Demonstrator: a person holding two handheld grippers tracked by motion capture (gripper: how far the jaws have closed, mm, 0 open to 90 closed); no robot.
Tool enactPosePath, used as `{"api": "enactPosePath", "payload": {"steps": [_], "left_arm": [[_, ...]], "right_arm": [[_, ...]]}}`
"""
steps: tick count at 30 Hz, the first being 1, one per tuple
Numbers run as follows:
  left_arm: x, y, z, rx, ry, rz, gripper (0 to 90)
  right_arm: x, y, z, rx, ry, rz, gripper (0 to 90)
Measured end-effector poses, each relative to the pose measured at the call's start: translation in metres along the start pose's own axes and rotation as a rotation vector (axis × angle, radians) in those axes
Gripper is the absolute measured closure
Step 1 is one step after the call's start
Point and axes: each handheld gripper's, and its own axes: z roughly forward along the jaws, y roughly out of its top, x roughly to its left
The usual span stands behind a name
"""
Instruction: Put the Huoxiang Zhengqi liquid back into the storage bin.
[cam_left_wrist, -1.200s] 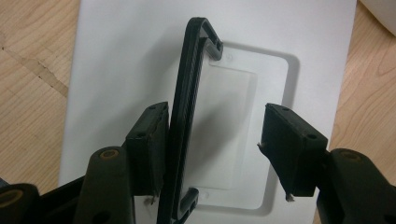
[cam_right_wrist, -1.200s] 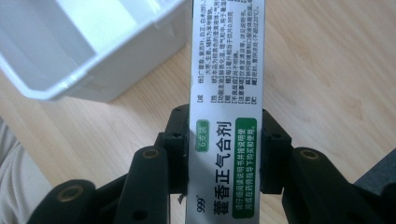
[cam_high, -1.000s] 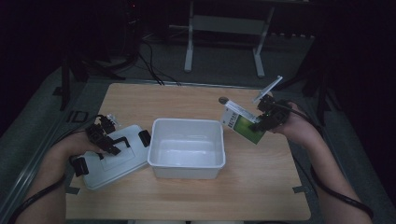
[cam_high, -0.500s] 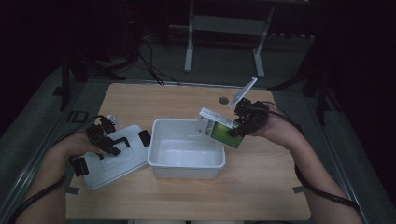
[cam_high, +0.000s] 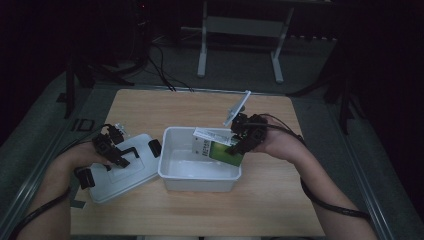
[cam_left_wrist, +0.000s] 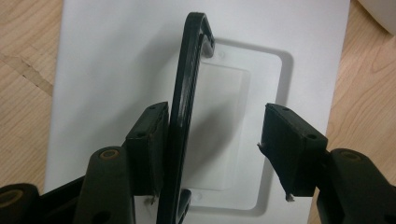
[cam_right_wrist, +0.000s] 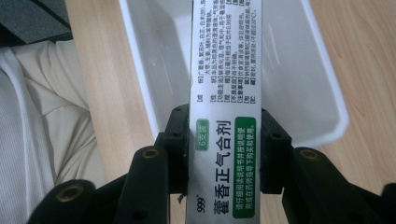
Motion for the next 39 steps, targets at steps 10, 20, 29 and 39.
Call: {"api": "enactPosePath", "payload": {"steps": [10, 20, 29, 39], "left_arm": [[0.001, -0.004, 0.001, -0.002, -0.009, -0.005, 42.4], [0.001, -0.005, 0.003, -0.003, -0.013, -0.009, 42.4], [0.002, -0.006, 0.003, -0.003, -0.014, -0.014, 42.4], [0.002, -0.007, 0.003, -0.002, -0.017, -0.013, 42.9]], "right_arm": [[0.007, 0.008, 0.026, 0.033, 0.041, -0.039, 63.4], [0.005, 0.006, 0.051, 0.051, 0.073, -0.05, 63.3], [0.002, 0.001, 0.076, 0.087, 0.105, -0.04, 63.3], [-0.003, -0.001, 0.099, 0.135, 0.103, -0.025, 63.3]]}}
